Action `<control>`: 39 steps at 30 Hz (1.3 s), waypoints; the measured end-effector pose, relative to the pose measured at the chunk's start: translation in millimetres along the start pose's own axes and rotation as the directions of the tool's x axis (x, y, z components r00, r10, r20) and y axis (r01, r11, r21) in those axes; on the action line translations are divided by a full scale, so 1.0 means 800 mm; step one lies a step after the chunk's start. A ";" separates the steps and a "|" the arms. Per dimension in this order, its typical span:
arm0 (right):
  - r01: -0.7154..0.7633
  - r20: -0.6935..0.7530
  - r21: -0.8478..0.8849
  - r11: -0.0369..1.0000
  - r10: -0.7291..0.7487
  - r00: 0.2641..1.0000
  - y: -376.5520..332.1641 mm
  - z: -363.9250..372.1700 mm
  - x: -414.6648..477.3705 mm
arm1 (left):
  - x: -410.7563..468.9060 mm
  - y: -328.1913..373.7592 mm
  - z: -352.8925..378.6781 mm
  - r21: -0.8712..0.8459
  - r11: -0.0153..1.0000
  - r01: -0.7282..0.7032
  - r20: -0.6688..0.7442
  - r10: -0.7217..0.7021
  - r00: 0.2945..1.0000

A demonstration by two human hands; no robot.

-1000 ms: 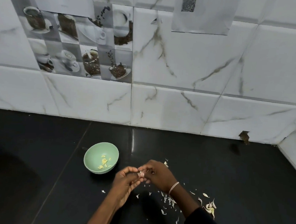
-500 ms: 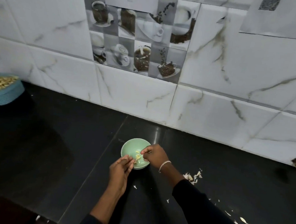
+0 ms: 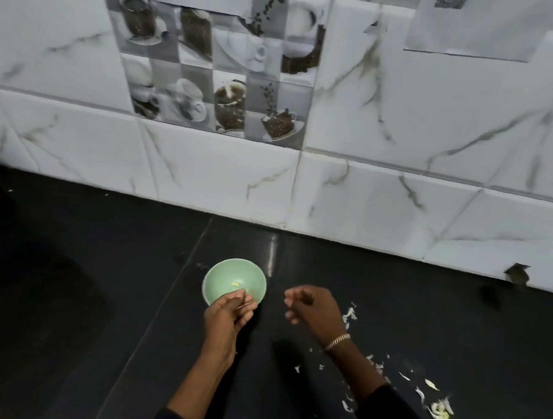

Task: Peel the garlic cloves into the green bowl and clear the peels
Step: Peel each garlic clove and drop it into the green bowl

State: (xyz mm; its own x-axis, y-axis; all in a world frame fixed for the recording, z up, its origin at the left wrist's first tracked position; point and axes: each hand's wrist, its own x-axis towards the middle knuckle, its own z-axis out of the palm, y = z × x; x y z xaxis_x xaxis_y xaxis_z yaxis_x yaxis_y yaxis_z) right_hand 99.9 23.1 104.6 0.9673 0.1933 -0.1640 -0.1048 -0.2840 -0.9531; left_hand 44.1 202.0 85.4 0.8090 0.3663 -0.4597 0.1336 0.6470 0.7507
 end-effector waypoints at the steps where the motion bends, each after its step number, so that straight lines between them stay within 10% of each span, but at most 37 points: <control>1: -0.013 -0.022 -0.009 1.000 0.013 1.000 0.010 -0.014 -0.020 | -0.004 -0.009 0.009 0.033 0.999 0.004 0.025 -0.005 1.000; 16: -0.379 -0.605 -0.394 0.837 0.074 0.793 0.180 -0.261 -0.196 | -0.116 -0.204 0.159 0.522 0.844 0.120 0.353 -0.342 0.871; 30: -0.481 -0.439 -0.703 0.524 0.213 0.873 0.187 -0.288 -0.129 | -0.136 -0.236 0.176 0.600 0.790 0.129 0.297 -0.369 0.881; 35: -0.444 -0.412 -0.719 0.535 0.187 0.892 0.191 -0.287 -0.131 | -0.133 -0.233 0.169 0.606 0.789 0.106 0.279 -0.335 0.900; 39: -0.238 -0.373 -0.334 0.912 0.104 0.922 0.175 -0.270 -0.142 | -0.131 -0.233 0.163 0.606 0.795 -0.022 0.332 -0.228 0.915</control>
State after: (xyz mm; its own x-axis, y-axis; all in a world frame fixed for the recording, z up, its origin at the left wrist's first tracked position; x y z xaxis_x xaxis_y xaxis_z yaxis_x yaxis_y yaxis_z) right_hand 25.0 -241.6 44.5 0.9669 -0.2021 -0.1555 -0.2492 -0.6185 -0.7452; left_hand 9.5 -44.2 55.9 0.9001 -0.0344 -0.4344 0.4356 0.1012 0.8944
